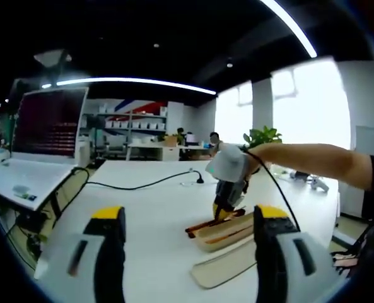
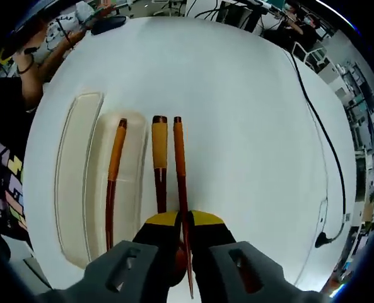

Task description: Arrange the utensils inside the cutlery case until each visible utensil rests in its matching compartment.

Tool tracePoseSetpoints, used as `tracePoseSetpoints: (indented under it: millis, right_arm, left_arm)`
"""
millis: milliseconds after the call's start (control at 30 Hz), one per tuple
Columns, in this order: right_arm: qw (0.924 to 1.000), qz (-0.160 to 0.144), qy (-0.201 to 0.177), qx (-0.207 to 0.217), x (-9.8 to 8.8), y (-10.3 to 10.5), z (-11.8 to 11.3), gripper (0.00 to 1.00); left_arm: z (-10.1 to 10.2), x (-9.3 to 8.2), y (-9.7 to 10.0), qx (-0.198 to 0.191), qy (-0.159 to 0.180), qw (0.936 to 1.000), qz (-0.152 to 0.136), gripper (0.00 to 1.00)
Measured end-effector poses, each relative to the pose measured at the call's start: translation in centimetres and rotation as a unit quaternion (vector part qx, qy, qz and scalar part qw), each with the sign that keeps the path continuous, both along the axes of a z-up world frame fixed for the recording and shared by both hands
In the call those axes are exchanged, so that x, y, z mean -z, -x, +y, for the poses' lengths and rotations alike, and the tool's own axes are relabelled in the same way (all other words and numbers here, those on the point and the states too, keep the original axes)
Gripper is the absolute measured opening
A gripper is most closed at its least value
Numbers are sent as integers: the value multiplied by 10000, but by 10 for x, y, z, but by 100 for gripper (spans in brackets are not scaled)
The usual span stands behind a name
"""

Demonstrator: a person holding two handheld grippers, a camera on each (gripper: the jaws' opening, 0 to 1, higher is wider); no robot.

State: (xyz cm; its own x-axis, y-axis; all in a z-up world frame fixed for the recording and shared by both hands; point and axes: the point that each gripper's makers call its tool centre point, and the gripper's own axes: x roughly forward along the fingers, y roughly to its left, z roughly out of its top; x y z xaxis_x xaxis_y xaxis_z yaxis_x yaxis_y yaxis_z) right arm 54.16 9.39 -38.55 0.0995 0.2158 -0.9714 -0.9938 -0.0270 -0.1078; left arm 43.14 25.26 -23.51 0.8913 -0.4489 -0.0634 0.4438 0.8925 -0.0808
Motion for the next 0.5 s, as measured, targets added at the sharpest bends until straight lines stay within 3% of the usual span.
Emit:
tracePoseSetpoints:
  millis: [133, 200, 267, 500]
  right_arm:
    - [9997, -48, 223, 9, 0, 1, 2, 2]
    - [9990, -6, 354, 283, 0, 2, 3, 2]
    - [9993, -53, 377, 19, -1, 3, 3, 2]
    - [9987, -27, 334, 382, -2, 4, 1, 2]
  left_arm:
    - [-3, 1, 3, 50, -76, 10000, 14, 88]
    - [-1, -1, 3, 38, -80, 10000, -18, 88]
    - [1, -4, 2, 6, -61, 10000, -58, 88]
    - [0, -1, 0, -27, -58, 10000, -24, 88]
